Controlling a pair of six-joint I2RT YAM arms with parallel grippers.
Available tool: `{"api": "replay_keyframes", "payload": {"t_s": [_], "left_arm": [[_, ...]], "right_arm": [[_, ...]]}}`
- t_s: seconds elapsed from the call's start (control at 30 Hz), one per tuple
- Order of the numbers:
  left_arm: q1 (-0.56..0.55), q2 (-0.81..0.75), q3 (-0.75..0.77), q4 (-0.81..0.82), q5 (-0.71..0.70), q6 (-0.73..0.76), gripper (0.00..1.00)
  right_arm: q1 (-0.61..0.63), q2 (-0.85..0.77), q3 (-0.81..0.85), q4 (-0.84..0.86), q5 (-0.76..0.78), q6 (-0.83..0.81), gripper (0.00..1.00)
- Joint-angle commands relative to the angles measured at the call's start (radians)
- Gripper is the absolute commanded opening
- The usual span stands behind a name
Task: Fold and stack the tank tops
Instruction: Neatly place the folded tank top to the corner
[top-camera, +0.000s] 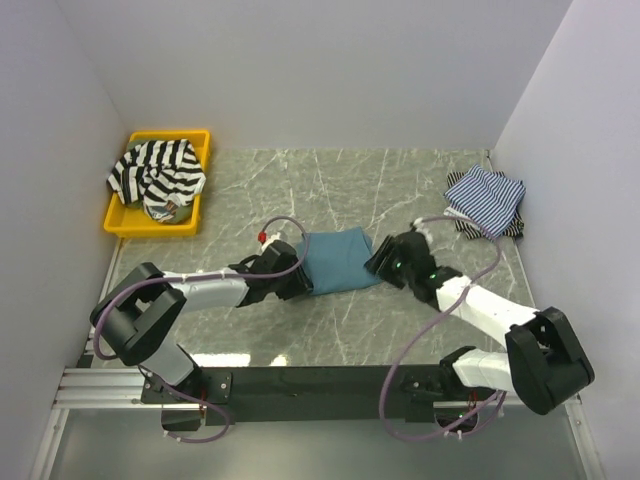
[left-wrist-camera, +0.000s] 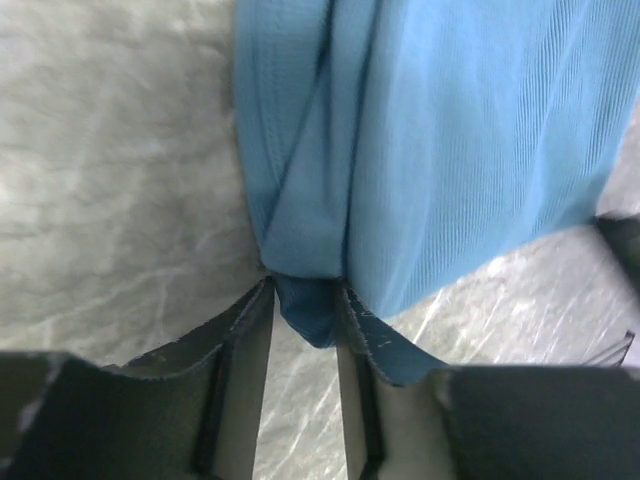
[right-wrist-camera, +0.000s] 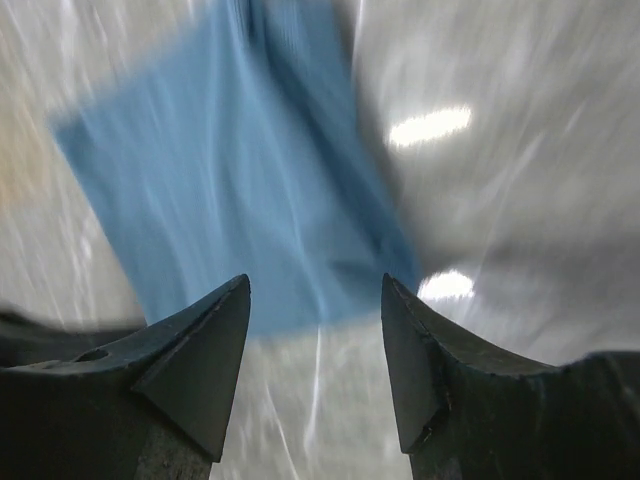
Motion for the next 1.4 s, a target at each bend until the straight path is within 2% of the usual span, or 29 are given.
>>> {"api": "replay_keyframes", "payload": {"t_s": [0.0, 0.2, 0.4, 0.6, 0.87, 1.07, 1.17, 1.23, 1.27, 1.3, 1.37], "left_arm": [[-0.025, -0.015, 0.038, 0.029, 0.046, 0.008, 0.36], [-0.071, -0.002, 0.052, 0.043, 0.065, 0.005, 0.27], [-0.125, 0.046, 0.072, 0.073, 0.085, -0.018, 0.17], [-0.152, 0.060, 0.103, 0.076, 0.102, -0.026, 0.01], [-0.168, 0.047, 0.112, 0.079, 0.125, -0.030, 0.01], [-0.169, 0.023, 0.103, 0.087, 0.140, -0.036, 0.01], [-0.169, 0.009, 0.106, 0.087, 0.149, -0.033, 0.01], [-0.172, -0.002, 0.110, 0.078, 0.160, -0.027, 0.01], [-0.171, -0.005, 0.116, 0.070, 0.163, -0.018, 0.00], [-0.171, -0.009, 0.118, 0.064, 0.166, -0.013, 0.03], [-0.171, -0.044, 0.118, 0.032, 0.162, -0.003, 0.10]], "right_arm": [[0.124, -0.022, -0.055, 0.070, 0.069, 0.130, 0.63], [0.181, 0.011, -0.139, 0.196, 0.071, 0.271, 0.63], [0.244, 0.050, -0.182, 0.245, 0.126, 0.385, 0.64], [0.252, 0.070, -0.284, 0.347, 0.164, 0.505, 0.65], [0.253, 0.088, -0.264, 0.304, 0.233, 0.520, 0.64], [0.252, 0.134, -0.176, 0.198, 0.268, 0.462, 0.58], [0.252, 0.152, -0.144, 0.170, 0.276, 0.439, 0.49], [0.252, 0.165, -0.120, 0.146, 0.279, 0.407, 0.25], [0.252, 0.169, -0.088, 0.109, 0.285, 0.393, 0.08], [0.249, 0.178, -0.066, 0.086, 0.287, 0.355, 0.01], [0.238, 0.188, -0.017, 0.043, 0.301, 0.298, 0.00]]}}
